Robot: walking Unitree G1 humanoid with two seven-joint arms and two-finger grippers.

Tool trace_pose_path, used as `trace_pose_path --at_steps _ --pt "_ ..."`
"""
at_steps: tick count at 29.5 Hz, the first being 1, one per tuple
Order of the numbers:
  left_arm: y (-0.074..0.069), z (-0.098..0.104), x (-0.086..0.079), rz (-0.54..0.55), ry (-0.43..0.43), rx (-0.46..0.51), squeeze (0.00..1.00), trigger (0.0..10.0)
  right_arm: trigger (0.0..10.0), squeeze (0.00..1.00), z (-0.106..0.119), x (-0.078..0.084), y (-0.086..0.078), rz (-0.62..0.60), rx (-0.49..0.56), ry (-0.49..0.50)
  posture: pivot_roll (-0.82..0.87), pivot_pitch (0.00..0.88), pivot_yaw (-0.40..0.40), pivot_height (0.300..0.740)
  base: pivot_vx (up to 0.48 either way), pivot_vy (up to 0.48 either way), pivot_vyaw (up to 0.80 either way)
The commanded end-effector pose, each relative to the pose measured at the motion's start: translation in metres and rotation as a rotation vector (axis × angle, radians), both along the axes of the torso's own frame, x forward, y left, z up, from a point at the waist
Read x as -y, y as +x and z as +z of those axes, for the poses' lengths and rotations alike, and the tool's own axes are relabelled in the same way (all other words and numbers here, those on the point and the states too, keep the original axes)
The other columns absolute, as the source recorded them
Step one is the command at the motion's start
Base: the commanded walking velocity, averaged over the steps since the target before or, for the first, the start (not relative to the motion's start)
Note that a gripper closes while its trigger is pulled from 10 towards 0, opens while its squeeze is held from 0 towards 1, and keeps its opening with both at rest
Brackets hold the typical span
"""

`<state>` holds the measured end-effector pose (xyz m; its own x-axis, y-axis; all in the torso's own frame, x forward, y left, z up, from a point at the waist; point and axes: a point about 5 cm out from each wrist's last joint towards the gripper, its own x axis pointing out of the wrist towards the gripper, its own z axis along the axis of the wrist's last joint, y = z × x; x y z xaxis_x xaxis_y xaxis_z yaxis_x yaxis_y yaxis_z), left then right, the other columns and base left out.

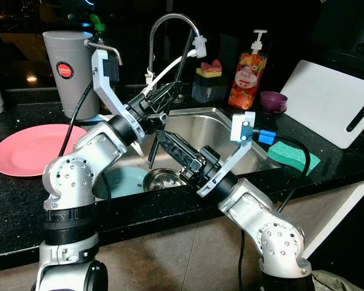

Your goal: Kitchen organization

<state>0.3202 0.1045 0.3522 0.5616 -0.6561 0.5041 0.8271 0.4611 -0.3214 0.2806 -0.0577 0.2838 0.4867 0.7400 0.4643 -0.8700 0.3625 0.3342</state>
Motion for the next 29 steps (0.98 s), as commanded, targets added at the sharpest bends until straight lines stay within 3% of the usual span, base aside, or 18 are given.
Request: trace_pose_path --at_steps 1,4,5,10,11,20,29 --pt "-0.012 0.005 0.02 -0.128 0.011 0.036 0.0 10.0 10.0 0.0 -0.011 -0.002 0.009 -0.046 -0.06 -0.059 0.03 0.073 -0.075 0.74 0.0 0.0 0.0" --pt "-0.012 0.005 0.019 -0.117 0.021 0.035 0.0 10.0 10.0 0.0 -0.015 0.0 0.012 -0.076 -0.068 -0.082 0.03 0.073 -0.075 0.74 0.0 0.0 0.0" --pt "-0.011 0.004 0.017 -0.106 0.031 0.035 0.0 10.0 10.0 1.0 -0.016 0.002 0.013 -0.089 -0.071 -0.085 0.03 0.073 -0.075 0.74 0.0 0.0 0.0" --pt "-0.009 0.003 0.015 -0.088 0.046 0.03 0.0 10.0 10.0 1.0 -0.017 0.004 0.015 -0.109 -0.073 -0.087 0.03 0.073 -0.073 0.74 0.0 0.0 0.0" --pt "-0.009 0.002 0.014 -0.078 0.06 0.031 0.0 10.0 10.0 0.04 -0.017 0.006 0.017 -0.128 -0.075 -0.088 0.03 0.073 -0.073 0.74 0.0 0.0 0.0" --pt "-0.008 0.002 0.01 -0.064 0.068 0.031 0.0 10.0 10.0 0.0 -0.018 0.008 0.019 -0.14 -0.071 -0.098 0.03 0.073 -0.072 0.74 0.0 0.0 0.0" --pt "-0.005 0.01 -0.002 -0.036 0.042 0.043 0.0 10.0 10.0 0.0 -0.038 0.011 0.009 -0.118 -0.055 -0.209 0.03 0.073 -0.072 0.74 0.0 0.0 0.0"
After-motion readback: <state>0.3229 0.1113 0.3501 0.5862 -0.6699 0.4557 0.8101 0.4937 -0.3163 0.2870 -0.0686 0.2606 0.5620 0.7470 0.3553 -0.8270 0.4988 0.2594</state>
